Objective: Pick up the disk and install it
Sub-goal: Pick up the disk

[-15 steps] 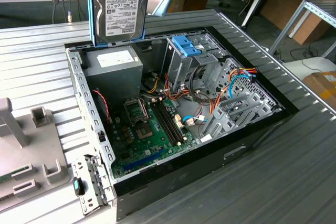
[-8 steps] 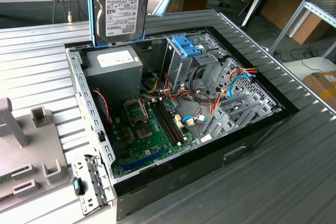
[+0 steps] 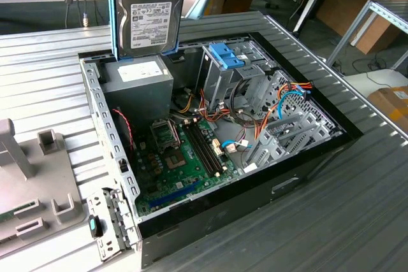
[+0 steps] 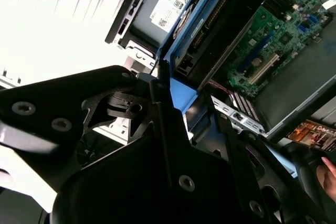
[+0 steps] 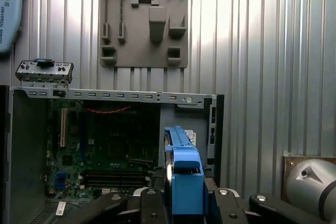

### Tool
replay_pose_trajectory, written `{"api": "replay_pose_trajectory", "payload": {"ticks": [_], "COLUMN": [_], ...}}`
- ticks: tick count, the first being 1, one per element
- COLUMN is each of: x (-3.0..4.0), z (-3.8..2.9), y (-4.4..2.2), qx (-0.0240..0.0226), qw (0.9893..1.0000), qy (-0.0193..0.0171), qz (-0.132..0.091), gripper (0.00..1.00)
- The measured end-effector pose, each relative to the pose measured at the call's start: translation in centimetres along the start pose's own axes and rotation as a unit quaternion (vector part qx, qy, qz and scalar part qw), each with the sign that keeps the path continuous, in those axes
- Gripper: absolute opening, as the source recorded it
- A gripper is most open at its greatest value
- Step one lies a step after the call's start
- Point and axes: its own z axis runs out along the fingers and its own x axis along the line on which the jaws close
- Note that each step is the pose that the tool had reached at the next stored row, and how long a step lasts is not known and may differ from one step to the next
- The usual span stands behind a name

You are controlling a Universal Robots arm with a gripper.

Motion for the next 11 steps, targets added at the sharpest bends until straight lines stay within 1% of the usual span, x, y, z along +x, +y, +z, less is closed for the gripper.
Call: {"api": "replay_pose_trajectory", "payload": {"ticks": [4,8,11], "x": [0.48,0.50,0.66], "z": [-0.02,-0.03,-0.04], "y": [0.01,0.01,0.01], "qx": [0.0001,0.0000,0.0000], "qw": [1.0000,1.0000,1.0000], "qy": [-0.0001,0.0000,0.0000], "qz": [0.000,0.000,0.000], "gripper": [0.36,0.36,0.36]}}
